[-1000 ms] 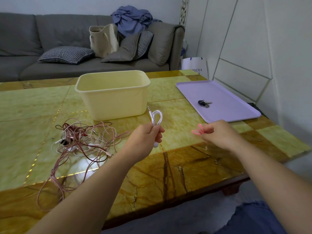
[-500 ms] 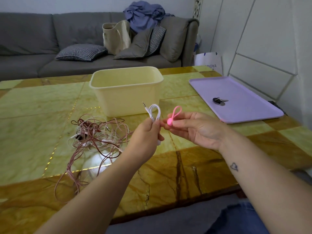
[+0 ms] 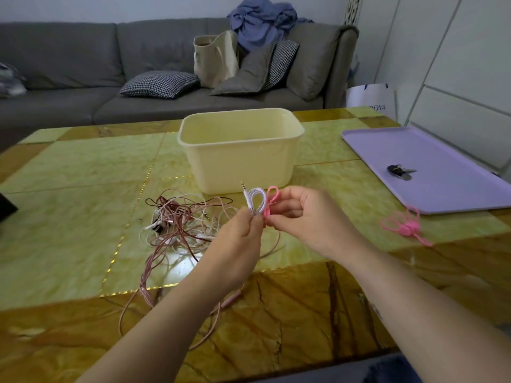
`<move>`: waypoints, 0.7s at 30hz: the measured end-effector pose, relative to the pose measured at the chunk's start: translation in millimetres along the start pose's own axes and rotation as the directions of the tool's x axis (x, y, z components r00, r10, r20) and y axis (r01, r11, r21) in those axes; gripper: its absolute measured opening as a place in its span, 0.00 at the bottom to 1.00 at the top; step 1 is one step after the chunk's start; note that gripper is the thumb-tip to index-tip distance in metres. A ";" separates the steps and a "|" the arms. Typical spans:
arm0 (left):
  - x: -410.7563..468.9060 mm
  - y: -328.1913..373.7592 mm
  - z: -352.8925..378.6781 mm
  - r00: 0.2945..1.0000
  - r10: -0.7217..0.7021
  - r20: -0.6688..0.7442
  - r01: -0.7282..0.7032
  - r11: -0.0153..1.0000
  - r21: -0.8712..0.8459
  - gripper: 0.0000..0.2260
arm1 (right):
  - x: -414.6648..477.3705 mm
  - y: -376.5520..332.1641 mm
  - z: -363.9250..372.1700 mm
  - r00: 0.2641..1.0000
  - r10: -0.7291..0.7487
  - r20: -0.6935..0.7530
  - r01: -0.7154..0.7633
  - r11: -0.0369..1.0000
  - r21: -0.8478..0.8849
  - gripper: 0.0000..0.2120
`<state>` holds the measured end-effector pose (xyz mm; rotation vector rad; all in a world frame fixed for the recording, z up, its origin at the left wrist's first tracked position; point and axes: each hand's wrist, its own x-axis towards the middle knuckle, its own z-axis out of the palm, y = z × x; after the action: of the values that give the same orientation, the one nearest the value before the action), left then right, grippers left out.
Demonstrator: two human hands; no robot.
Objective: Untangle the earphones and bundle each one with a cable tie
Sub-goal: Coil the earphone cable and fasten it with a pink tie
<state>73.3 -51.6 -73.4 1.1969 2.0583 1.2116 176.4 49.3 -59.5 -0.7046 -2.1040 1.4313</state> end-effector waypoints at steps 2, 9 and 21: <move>0.8 -2.1 -1.8 0.997 0.072 -0.029 -0.067 0.989 0.128 0.12 | -0.1 -0.2 2.6 0.999 -0.033 -0.018 0.032 0.999 -0.038 0.11; 3.4 0.7 -3.0 0.995 0.100 0.007 -0.099 0.972 0.212 0.13 | -2.4 -0.3 2.7 0.993 -0.093 -0.068 0.082 0.986 -0.147 0.15; 8.5 4.8 -1.6 0.996 0.061 0.061 -0.067 0.992 0.106 0.13 | -0.5 -5.4 -9.7 0.996 0.068 -0.057 -0.061 0.991 0.120 0.12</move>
<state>69.9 -43.9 -68.2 1.3410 2.0805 1.0927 182.3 53.8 -51.3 -0.7661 -1.9491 1.5358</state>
